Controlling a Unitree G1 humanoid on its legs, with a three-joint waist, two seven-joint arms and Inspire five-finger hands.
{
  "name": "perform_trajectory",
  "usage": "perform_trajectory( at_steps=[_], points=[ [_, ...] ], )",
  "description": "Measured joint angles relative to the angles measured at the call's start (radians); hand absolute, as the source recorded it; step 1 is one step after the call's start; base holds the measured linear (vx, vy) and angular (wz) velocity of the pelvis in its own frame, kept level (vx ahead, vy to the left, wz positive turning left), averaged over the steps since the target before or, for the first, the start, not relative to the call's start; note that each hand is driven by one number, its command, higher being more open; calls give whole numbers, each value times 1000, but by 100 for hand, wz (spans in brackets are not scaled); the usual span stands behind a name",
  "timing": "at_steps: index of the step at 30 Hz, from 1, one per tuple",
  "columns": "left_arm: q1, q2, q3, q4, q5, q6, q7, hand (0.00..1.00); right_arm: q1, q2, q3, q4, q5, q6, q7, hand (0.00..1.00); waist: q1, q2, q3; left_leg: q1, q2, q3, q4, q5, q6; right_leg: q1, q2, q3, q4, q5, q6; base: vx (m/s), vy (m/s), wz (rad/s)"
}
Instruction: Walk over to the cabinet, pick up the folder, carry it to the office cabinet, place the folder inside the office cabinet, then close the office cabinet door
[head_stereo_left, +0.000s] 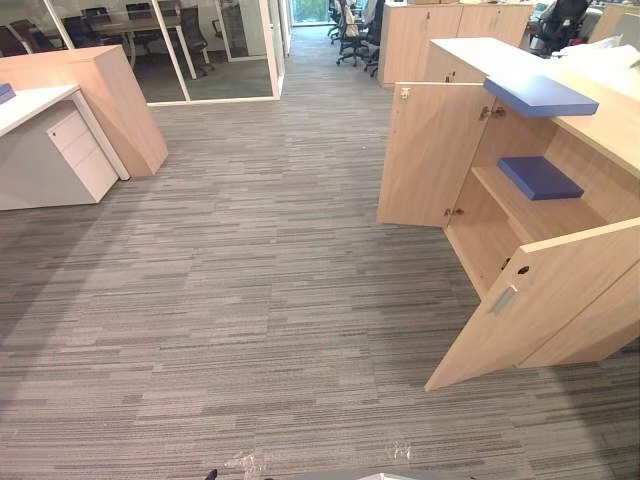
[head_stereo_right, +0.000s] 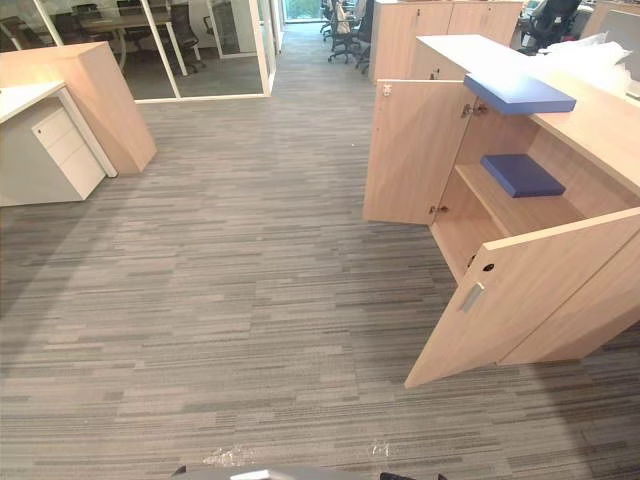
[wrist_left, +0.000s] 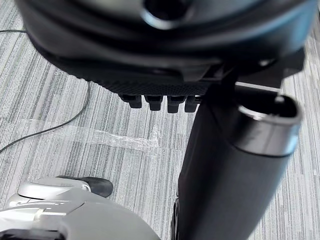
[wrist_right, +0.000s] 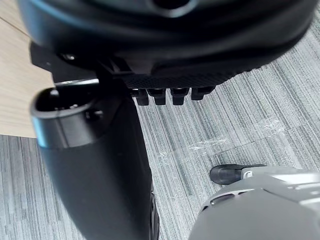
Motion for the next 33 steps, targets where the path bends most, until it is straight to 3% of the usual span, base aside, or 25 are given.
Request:
perform_trajectory(
  at_steps=[8, 33],
  points=[
    [2, 6, 1, 2, -84, 0, -36, 100, -35, 11, -16, 0, 0, -1, 18, 100, 5, -6, 15, 11, -1, 4, -2, 0, 0, 16, -1, -1, -16, 9, 14, 0, 0, 0],
    [-5, 5, 3, 9, -4, -1, -30, 100, -42, 12, -16, -3, -2, -6, 17, 100, 11, -10, 37, 16, -1, 10, -23, 6, 3, 12, 1, -1, -21, 17, 3, 0, 0, 0]
  ],
)
